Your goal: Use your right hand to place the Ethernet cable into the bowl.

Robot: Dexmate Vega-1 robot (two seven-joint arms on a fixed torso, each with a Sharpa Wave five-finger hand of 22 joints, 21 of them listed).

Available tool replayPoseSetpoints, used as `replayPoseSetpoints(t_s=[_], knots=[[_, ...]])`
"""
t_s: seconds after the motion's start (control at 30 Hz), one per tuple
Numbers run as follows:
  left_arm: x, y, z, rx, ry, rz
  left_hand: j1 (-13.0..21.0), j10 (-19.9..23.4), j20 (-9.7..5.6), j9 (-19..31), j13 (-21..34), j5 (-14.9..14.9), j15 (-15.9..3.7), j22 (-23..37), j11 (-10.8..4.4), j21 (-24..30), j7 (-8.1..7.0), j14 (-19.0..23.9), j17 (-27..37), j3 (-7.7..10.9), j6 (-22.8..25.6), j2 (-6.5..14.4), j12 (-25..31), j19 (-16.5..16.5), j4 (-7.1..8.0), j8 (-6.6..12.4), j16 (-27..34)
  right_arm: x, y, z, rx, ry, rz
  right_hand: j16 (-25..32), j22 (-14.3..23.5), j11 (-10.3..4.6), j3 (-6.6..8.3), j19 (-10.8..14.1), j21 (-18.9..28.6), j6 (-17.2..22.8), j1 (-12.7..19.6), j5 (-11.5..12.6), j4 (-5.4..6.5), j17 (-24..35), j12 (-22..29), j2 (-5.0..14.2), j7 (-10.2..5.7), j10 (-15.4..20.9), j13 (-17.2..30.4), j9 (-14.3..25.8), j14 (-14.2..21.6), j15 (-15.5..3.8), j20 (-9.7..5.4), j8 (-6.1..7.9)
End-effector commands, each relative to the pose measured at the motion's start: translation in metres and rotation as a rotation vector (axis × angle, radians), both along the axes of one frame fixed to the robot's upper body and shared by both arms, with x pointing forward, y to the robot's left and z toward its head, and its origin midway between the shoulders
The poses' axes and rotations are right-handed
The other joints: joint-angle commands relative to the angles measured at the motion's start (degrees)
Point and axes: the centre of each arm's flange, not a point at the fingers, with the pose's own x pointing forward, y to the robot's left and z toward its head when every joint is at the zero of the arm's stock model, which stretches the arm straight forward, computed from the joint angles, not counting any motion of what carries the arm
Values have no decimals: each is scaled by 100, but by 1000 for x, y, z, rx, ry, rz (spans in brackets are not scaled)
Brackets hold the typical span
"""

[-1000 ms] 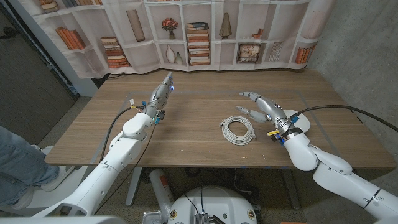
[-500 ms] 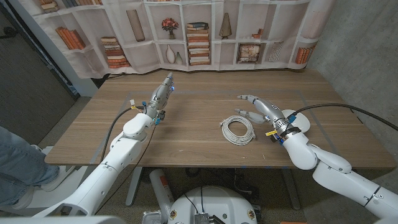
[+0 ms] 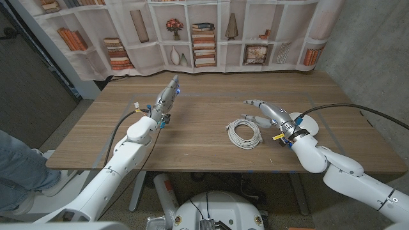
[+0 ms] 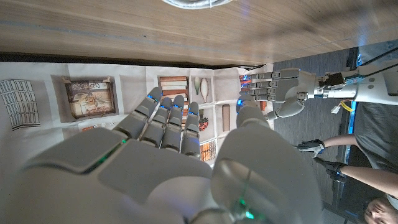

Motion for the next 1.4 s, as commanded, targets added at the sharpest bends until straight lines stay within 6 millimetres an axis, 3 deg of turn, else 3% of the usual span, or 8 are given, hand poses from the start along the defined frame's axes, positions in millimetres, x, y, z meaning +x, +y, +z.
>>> replayPoseSetpoints(t_s=[0.03,0.5,0.83,0.97,1.13,1.4], knots=[[-2,-1,-2,4,1,0,59,-362,-97,13,-1,-7,-28,16,-2,-38,-40,-882,16,-40,-191,19,-16,-1492,4,9,6,4,-1,1,-31,16,-28,-2,24,10,51,44,-16,53,72,-14,9,23,1,14,-2,40,32,28,72,-39,-88,12],[-3,-3,-1,13,4,3,66,-364,-74,13,0,-12,-38,17,-22,-49,-44,-883,16,-52,-190,24,-18,-1485,2,7,5,11,-2,3,-50,32,-69,-4,23,118,92,114,-40,139,234,-17,-52,9,11,-32,2,156,32,31,184,-45,-72,8],[-3,-2,0,23,8,9,72,-381,-77,13,0,-15,-43,18,-9,-57,-48,-892,15,-60,-206,28,-26,-1483,-1,0,1,15,4,-1,-55,31,-85,92,26,126,123,209,-68,324,361,-20,-50,29,84,-80,54,454,38,33,555,-24,-34,31],[-4,-2,1,24,2,8,75,-390,-78,13,-1,-16,-43,18,-26,-61,-47,-904,15,-65,-208,29,-29,-1483,-2,-1,-3,15,6,0,-58,32,-94,130,28,148,131,266,-90,161,420,-23,-41,38,96,-125,71,582,36,30,765,-47,-22,-67],[-5,-1,1,22,-2,8,78,-388,-78,13,0,-18,-43,18,-25,-65,-56,-901,15,-68,-198,31,-29,-1481,-4,2,-2,16,9,1,-62,40,-99,167,29,215,144,479,-46,138,480,-24,-35,36,41,-154,89,547,29,28,977,-85,41,-97],[-5,1,1,18,-3,10,83,-389,-73,13,0,-20,-45,19,-34,-71,-64,-898,15,-75,-201,33,-29,-1479,-6,1,0,17,12,2,-64,48,-112,150,30,250,165,1014,99,174,569,-32,-20,32,-18,-190,144,556,27,30,1146,-51,148,-110]])
